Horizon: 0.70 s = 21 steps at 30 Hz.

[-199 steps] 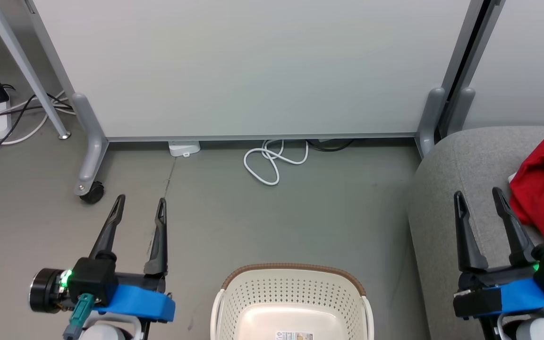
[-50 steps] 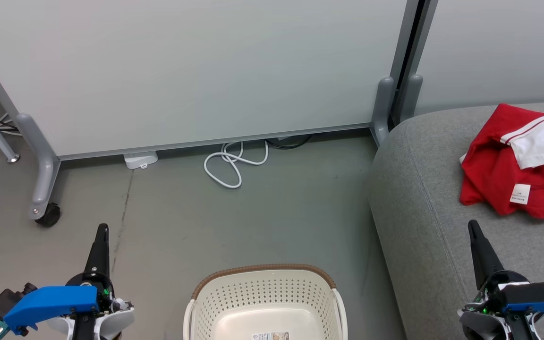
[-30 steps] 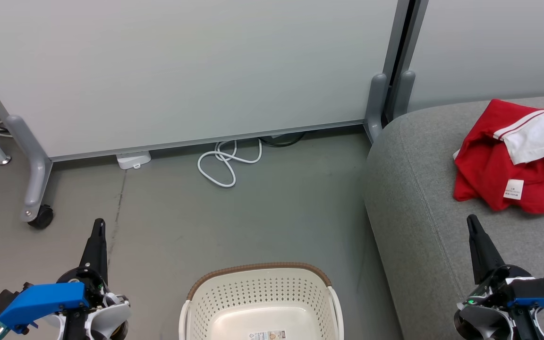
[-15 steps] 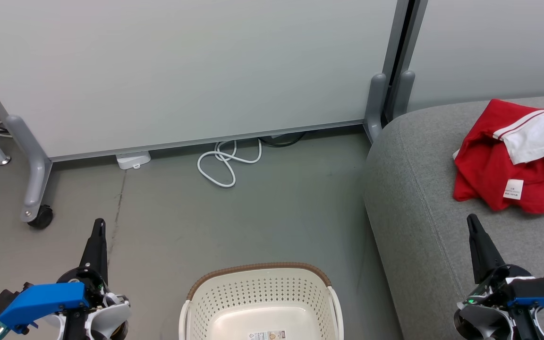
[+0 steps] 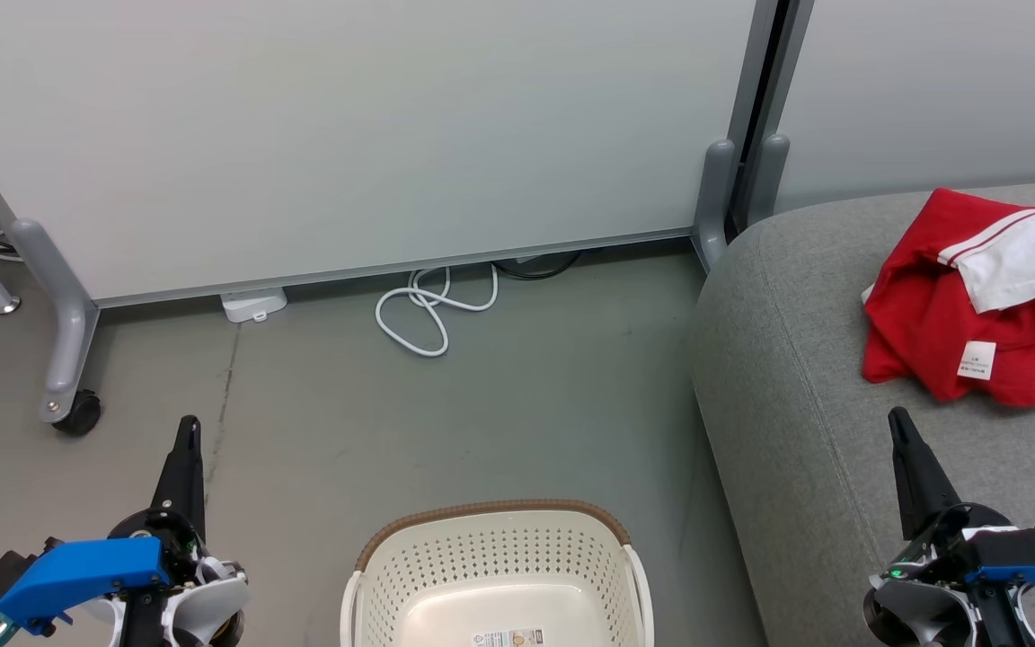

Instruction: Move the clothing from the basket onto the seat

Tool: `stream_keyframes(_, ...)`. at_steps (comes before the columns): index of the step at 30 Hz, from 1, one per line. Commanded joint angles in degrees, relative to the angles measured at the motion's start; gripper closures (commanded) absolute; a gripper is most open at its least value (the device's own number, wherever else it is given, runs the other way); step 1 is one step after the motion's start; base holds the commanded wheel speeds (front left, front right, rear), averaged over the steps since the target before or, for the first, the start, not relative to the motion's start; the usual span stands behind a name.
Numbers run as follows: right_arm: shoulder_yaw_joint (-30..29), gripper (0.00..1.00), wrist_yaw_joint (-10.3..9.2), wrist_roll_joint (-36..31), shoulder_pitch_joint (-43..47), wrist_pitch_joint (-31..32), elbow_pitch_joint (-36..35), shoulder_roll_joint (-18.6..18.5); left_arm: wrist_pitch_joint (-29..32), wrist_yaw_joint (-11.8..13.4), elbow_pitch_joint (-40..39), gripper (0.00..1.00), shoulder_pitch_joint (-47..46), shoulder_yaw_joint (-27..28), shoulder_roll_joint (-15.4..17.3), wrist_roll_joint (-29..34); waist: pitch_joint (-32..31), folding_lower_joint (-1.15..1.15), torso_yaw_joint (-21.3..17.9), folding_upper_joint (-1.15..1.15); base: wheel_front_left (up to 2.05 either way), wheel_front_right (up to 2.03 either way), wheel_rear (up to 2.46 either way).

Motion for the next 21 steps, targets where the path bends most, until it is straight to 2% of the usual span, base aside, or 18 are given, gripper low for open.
stream_keyframes(1,-0.1,1.00,0.03,0.1,-0.7,0.2,0.1,-0.3,0.2,-0.5,0.0,1.00,-0.6,0.1,-0.1,-0.2,0.0,0.00,0.0,0.00,0.00,0.00,0.00)
stream_keyframes(21,-0.1,1.00,0.02,0.1,-0.7,0.2,0.1,-0.3,0.2,-0.5,0.0,1.00,-0.6,0.1,-0.1,-0.2,0.0,0.00,0.0,0.00,0.00,0.00,0.00)
